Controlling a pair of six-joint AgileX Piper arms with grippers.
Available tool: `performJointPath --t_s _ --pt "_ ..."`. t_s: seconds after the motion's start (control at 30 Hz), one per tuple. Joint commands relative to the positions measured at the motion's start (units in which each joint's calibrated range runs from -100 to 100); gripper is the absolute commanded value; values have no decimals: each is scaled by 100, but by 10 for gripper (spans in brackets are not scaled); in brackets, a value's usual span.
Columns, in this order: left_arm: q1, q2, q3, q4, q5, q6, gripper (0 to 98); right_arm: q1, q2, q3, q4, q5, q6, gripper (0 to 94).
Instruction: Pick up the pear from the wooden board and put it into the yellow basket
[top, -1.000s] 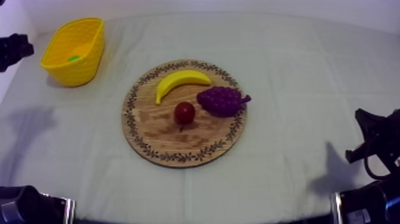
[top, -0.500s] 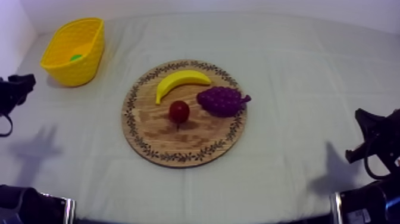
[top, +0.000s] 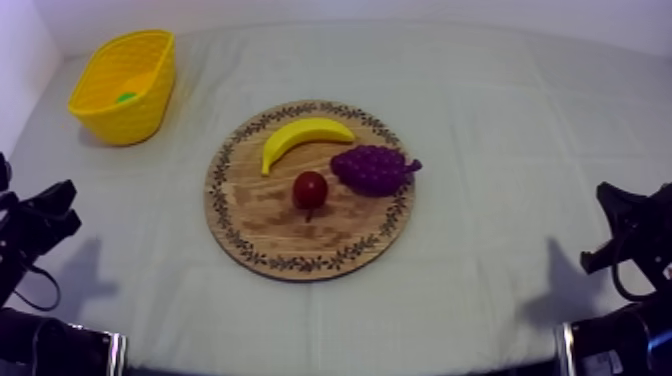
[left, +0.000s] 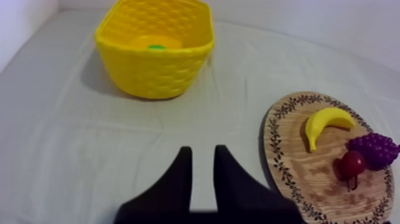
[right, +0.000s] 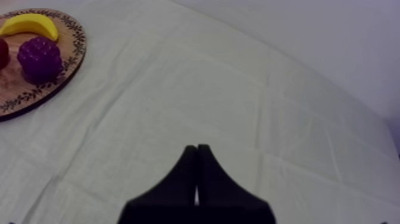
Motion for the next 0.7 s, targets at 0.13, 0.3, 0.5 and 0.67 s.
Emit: performJointPath --t_s 0.13,0.3,0.5,0.67 --pt "38 -914 393 -192 287 280 17 -1 -3 -2 1 0 1 2" --pt "52 -1304 343 -347 670 368 3 -1 -3 -2 1 0 1 2" --pt "89 -1394 430 -523 571 553 0 -1 -3 -2 1 0 1 2" --pt "127 -1404 625 -994 83 904 0 -1 -3 -2 1 0 3 2"
